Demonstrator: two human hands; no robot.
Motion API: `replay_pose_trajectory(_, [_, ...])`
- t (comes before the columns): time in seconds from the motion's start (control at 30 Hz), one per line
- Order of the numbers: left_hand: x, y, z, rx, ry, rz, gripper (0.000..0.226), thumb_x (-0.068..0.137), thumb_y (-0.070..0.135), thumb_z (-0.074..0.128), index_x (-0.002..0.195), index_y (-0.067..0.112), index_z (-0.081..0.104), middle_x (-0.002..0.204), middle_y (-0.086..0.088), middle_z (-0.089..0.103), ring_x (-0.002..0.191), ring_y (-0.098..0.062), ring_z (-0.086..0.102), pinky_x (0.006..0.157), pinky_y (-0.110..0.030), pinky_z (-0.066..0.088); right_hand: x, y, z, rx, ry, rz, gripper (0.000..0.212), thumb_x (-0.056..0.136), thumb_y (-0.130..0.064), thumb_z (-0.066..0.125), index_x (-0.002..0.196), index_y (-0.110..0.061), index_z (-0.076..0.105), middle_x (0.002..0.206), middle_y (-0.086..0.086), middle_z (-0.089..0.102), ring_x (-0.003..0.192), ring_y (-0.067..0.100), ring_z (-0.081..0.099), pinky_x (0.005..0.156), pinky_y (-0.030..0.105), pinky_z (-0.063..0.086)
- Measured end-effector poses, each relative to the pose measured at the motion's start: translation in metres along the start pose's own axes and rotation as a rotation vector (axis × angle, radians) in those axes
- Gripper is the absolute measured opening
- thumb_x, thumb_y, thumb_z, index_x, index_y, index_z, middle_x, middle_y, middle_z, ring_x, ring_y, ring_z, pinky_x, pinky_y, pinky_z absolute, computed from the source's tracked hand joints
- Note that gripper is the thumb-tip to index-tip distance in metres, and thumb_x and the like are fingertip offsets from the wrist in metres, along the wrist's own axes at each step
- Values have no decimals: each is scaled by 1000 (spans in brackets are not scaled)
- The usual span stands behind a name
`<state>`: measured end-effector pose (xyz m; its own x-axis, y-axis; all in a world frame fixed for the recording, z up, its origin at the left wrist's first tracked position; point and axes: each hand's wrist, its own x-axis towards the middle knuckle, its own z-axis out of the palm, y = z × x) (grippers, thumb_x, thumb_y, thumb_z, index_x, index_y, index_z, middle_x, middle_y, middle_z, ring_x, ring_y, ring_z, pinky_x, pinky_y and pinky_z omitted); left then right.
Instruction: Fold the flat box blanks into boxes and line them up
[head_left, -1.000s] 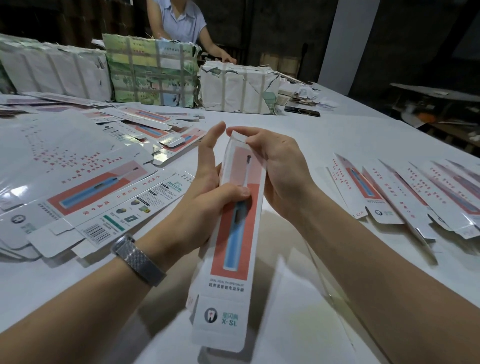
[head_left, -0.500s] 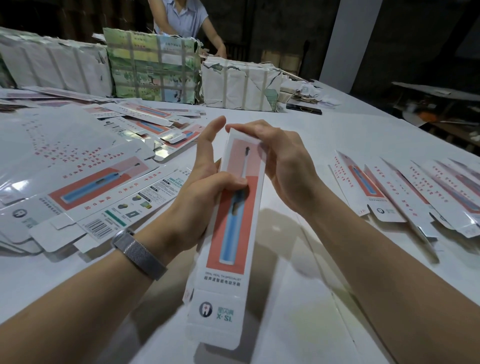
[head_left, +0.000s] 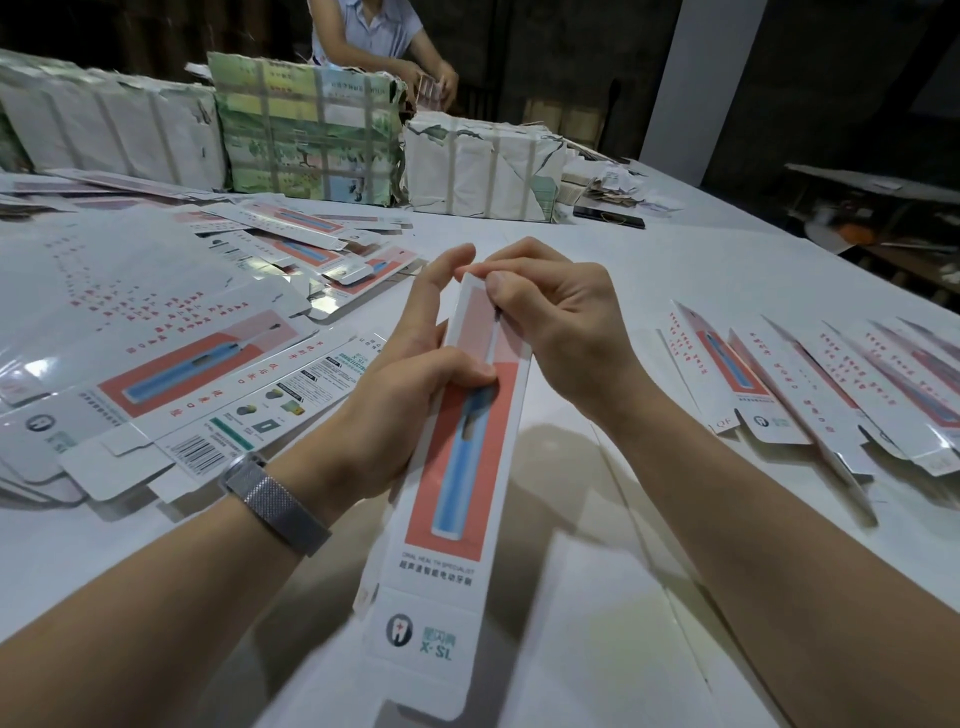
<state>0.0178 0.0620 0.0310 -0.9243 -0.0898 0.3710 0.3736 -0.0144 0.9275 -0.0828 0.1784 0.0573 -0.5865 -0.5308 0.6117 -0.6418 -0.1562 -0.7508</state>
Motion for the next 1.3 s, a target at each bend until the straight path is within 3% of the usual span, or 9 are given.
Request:
replay_pose_trajectory(0.23, [6, -7, -3, -30, 61, 52, 75, 74, 6, 49, 139, 43, 35, 93, 9, 73, 73, -10, 67, 61, -21, 53, -2, -4, 1, 22, -99, 53, 26, 92, -14, 54, 113, -15, 69, 103, 2, 59, 97, 7, 58, 82, 18, 46])
replay_pose_trajectory(0.4, [10, -7, -3, -49, 130, 47, 56, 77, 7, 50, 121, 39, 35, 91, 2, 72, 72, -16, 65, 62, -26, 55, -1, -3, 8, -251, 109, 61, 15, 88, -23, 72, 102, -26, 73, 96, -7, 50, 88, 5, 54, 76, 15, 41])
replay_pose_trajectory(0.57, [8, -8, -5, 9, 141, 50, 52, 76, 5, 49, 116, 32, 33, 75, 8, 69, 60, -10, 62, 55, -21, 52, -2, -6, 10, -256, 107, 116, 12, 86, -24, 77, 97, -28, 74, 92, -7, 47, 80, 3, 51, 76, 13, 42])
replay_pose_trajectory(0.77, [12, -15, -3, -6, 136, 79, 55, 81, 11, 51, 122, 42, 32, 102, 8, 71, 90, -12, 66, 76, -29, 53, -3, -19, 12, -353, 1, 239, 47, 88, -44, 70, 133, -33, 62, 104, -6, 41, 98, 2, 50, 95, 17, 40])
replay_pose_trajectory(0.87, [9, -16, -9, 149, 11, 81, 77, 75, 15, 52, 134, 59, 30, 112, 22, 65, 83, -7, 55, 70, -22, 45, 2, -30, -3, -513, -122, 321, 57, 82, -50, 67, 137, -46, 53, 102, -18, 40, 95, -5, 50, 80, 14, 39])
replay_pose_trajectory(0.97, [2, -17, -7, 318, -89, 43, 89, 73, 32, 54, 141, 72, 12, 134, 21, 57, 103, -2, 62, 81, -19, 49, 7, -33, -25, -637, -170, 388, 57, 83, -47, 64, 139, -45, 52, 105, -19, 41, 90, -1, 50, 73, 20, 38])
replay_pose_trajectory(1.07, [2, -15, -12, 509, 7, 62, 72, 70, 50, 50, 139, 64, 35, 124, 18, 64, 111, -6, 62, 95, -39, 50, 17, -20, -58, -884, -136, 446, 68, 84, -41, 64, 148, -38, 42, 125, -5, 44, 113, 15, 46, 86, 29, 34])
replay_pose_trajectory(1.13, [6, -16, -20, 527, 105, 90, 53, 70, 50, 50, 122, 58, 55, 110, 17, 70, 105, -5, 64, 87, -42, 51, 23, -6, -91, -1000, -12, 564, 68, 84, -36, 62, 148, -32, 39, 138, 1, 46, 128, 25, 44, 94, 35, 38])
replay_pose_trajectory(1.3, [15, -39, -46, 640, 216, 48, 41, 75, 43, 52, 113, 43, 68, 104, 16, 73, 95, 1, 66, 75, -40, 50, 8, 27, -168, -1202, 234, 883, 37, 91, -25, 55, 127, -19, 53, 133, 9, 52, 124, 34, 41, 99, 48, 36])
